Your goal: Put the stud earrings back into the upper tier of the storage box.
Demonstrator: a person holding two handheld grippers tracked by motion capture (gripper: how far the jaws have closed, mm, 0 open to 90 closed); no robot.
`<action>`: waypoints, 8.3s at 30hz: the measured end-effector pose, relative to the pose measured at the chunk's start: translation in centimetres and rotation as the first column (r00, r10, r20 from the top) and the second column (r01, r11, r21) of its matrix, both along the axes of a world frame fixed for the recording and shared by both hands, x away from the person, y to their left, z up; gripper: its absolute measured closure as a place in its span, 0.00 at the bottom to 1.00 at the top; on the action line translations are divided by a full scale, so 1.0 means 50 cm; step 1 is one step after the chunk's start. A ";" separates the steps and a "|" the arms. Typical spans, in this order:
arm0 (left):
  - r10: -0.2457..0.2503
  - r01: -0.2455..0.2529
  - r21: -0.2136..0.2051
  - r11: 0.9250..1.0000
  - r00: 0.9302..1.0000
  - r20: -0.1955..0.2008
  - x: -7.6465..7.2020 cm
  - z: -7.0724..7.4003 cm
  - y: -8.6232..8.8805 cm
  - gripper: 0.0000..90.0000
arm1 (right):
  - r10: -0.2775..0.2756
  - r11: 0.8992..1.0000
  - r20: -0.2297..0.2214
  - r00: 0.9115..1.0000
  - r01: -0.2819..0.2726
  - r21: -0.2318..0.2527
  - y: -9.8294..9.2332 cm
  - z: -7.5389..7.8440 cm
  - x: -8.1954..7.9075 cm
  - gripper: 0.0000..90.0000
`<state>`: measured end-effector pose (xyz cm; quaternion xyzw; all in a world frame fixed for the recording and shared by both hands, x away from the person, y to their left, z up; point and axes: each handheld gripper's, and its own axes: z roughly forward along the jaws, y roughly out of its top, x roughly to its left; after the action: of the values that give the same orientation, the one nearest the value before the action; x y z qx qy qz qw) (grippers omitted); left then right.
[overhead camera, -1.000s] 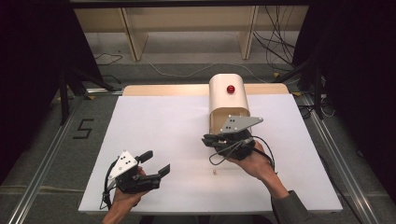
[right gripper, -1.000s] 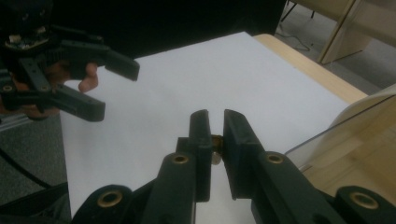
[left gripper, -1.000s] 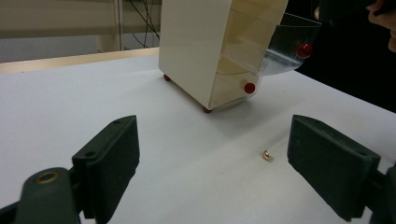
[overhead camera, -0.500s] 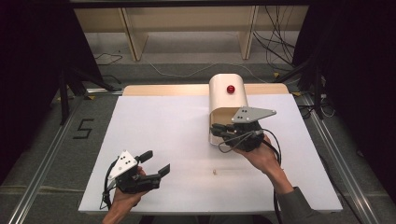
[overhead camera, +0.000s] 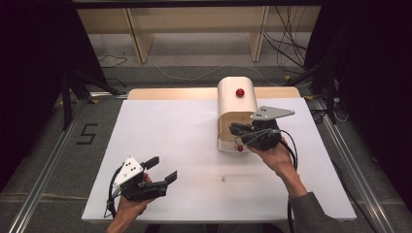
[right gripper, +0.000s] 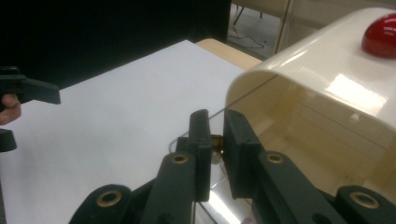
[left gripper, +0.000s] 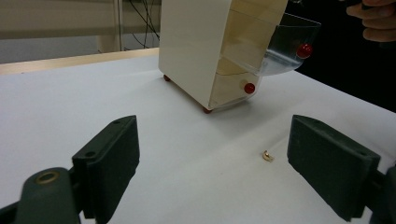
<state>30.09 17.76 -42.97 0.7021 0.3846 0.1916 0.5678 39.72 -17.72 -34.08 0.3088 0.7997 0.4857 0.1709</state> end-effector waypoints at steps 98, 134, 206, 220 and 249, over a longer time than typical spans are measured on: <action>0.006 -0.006 -0.007 1.000 1.000 0.012 -0.002 0.004 0.003 0.18 | 0.041 0.950 -0.272 0.961 -0.122 -0.288 0.101 -0.219 -0.070 0.51; 0.008 -0.008 -0.004 1.000 1.000 0.014 -0.002 0.004 0.004 0.18 | 0.062 0.922 -0.277 0.959 -0.161 -0.352 0.104 -0.263 -0.067 0.95; 0.015 -0.015 0.001 1.000 0.998 0.057 0.002 0.004 0.005 0.18 | 0.002 1.000 0.020 1.000 -0.002 0.025 0.006 0.012 -0.057 0.95; 0.015 -0.015 0.002 1.000 0.998 0.057 0.002 0.004 0.005 0.18 | -0.043 0.998 -0.002 0.999 0.043 0.036 -0.006 0.001 -0.031 0.94; 0.016 -0.016 0.003 1.000 0.998 0.056 0.002 0.005 0.005 0.18 | -0.040 0.996 -0.060 0.997 0.044 0.077 -0.006 -0.016 -0.012 0.78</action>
<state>30.17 18.00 -42.74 0.6945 0.3738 0.2165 0.5754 39.10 -18.01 -34.89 0.3461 0.7781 0.5036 0.1453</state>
